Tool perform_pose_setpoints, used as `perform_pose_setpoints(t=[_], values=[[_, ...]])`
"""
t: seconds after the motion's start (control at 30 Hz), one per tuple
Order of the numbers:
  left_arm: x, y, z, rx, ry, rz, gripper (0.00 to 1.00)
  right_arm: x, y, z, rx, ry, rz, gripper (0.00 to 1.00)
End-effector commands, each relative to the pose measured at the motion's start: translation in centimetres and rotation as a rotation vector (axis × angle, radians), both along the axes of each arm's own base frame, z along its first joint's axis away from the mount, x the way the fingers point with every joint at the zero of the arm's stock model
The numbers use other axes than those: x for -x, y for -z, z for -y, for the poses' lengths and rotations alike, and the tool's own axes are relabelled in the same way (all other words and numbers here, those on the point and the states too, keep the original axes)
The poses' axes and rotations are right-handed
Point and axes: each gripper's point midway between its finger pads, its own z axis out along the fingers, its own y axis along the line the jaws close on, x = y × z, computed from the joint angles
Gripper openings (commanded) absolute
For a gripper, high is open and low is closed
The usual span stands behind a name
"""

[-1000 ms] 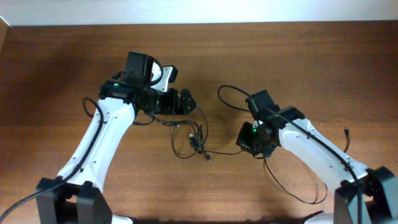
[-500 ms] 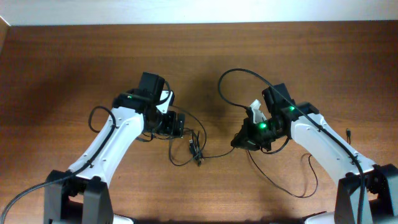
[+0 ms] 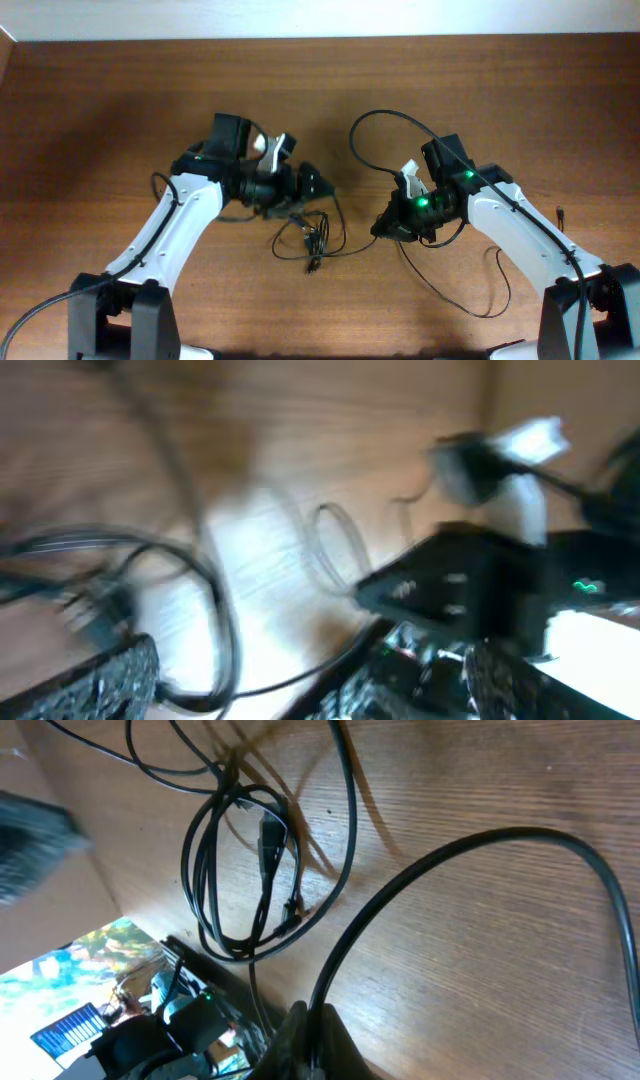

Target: Untangle cables

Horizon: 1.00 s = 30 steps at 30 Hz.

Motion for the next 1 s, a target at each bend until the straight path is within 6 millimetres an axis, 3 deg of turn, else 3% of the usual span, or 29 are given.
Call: perform_pose_setpoints(t=[0.0, 0.17, 0.2, 0.27, 0.33, 0.4, 0.5, 0.63, 0.8, 0.83, 0.93, 0.97], values=[[1.2, 3.3, -4.2, -0.328, -0.021, -0.045, 0.99, -0.4, 0.0, 0.2, 0.008, 0.001, 0.014, 0.04], [3.2, 3.7, -4.4, -0.516, 0.069, -0.051, 1.00, -0.7, 1.4, 1.9, 0.133, 0.067, -0.008, 0.04], [3.2, 3.8, -3.8, -0.514, 0.072, -0.049, 0.91, -0.8, 1.6, 2.1, 0.149, 0.069, -0.005, 0.04], [2.9, 3.7, -2.5, -0.503, 0.073, -0.022, 0.58, -0.7, 1.7, 2.2, 0.160, 0.071, -0.007, 0.04], [2.7, 3.6, -1.7, -0.493, 0.067, -0.006, 0.43, -0.7, 1.7, 2.2, 0.160, 0.071, -0.007, 0.04], [2.5, 3.7, -1.0, -0.486, 0.079, 0.020, 0.41, -0.7, 1.7, 2.2, 0.160, 0.070, -0.007, 0.04], [2.8, 4.2, 0.1, -0.477, 0.090, 0.036, 0.49, -0.7, 1.7, 2.2, 0.160, 0.070, -0.007, 0.04], [2.9, 6.3, 0.7, -0.469, 0.040, -0.003, 0.39, -0.7, 1.7, 2.2, 0.160, 0.070, -0.007, 0.04], [3.0, 8.7, 1.0, -0.467, 0.054, -0.042, 0.37, -0.7, 1.7, 2.2, 0.160, 0.070, -0.006, 0.04], [2.8, 8.8, 1.1, -0.463, 0.053, -0.035, 0.32, -0.7, 1.7, 2.3, 0.160, 0.070, -0.006, 0.04], [2.5, 8.6, 1.4, -0.446, 0.052, -0.021, 0.00, -0.7, 1.7, 2.3, 0.160, 0.070, -0.006, 0.04], [2.4, 8.7, 1.4, -0.452, 0.050, -0.017, 0.00, -0.7, 1.7, 2.3, 0.160, 0.070, -0.006, 0.04]])
